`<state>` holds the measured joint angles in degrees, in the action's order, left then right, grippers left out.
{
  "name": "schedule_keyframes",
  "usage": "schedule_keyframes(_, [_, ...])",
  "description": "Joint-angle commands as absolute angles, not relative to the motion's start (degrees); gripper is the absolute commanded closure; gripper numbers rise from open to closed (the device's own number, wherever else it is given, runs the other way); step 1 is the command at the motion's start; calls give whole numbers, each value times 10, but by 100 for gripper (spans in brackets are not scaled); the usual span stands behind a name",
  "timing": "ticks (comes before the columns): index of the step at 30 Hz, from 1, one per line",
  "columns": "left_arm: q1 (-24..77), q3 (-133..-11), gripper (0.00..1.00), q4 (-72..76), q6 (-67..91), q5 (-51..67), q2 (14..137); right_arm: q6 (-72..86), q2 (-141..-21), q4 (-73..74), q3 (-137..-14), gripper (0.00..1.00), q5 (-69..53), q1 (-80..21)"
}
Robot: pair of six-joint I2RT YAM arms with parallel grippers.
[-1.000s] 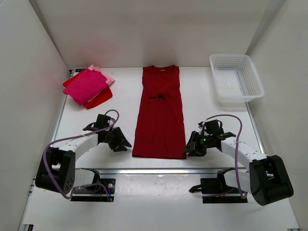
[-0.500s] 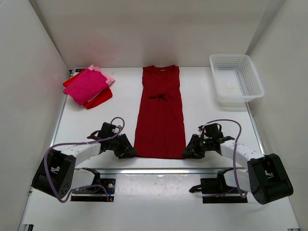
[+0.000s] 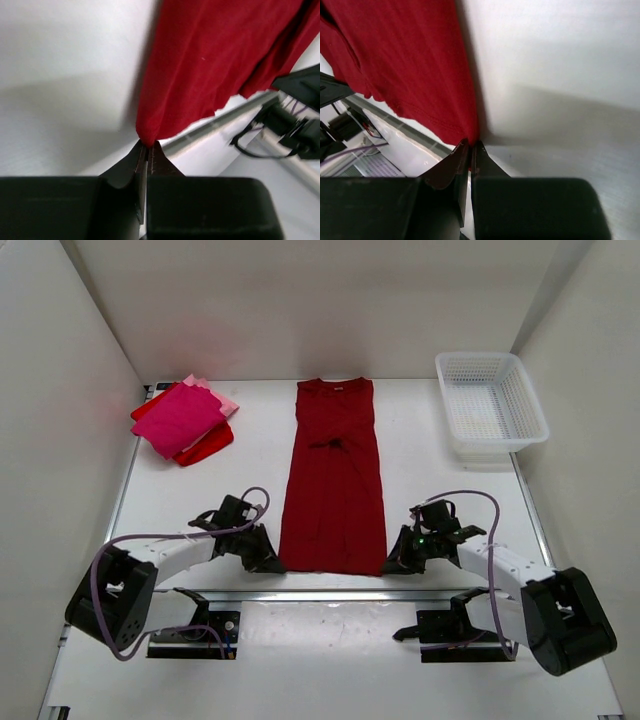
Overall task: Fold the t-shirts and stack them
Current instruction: Pick up the rectangle-folded T-shirt from the center of the board, then fold the rectangle-folded T-shirt at the center of the board.
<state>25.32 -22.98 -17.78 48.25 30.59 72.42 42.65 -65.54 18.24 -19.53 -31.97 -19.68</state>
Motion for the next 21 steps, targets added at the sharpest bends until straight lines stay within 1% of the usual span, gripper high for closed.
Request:
schedule_keyframes(1, [268,-249,100,-269,444,329,689,437,-607,251,-219,100,-306,-221])
schedule_keyframes(2, [267,-249,100,-305,433,344,677,428,-593,288,-228,100,-302,-226])
schedule_keyframes(4, [267,-284,100,-406,408,337,657,424,-570,362,-257,100,-297,-241])
schedule_keyframes(7, [267,-340,100,-444,409,349,653,413,-562,413,-312,100,-293,-248])
schedule_keyframes(10, [242,-420,100,-425,427,359,687,347,-611,424,-393,100,-301,-188])
schedule_keyframes(15, [191,-588,100,-379,430,333,822,254,-791,416,-587,100,-287,-124])
schedule_keyframes(16, [184,-604,100,-369,432,325,837,240,-830,411,-628,99,-287,-113])
schedule_keyframes(21, [161,-752,100,-352,434,294,966,211,-967,398,-770,100,-297,-77])
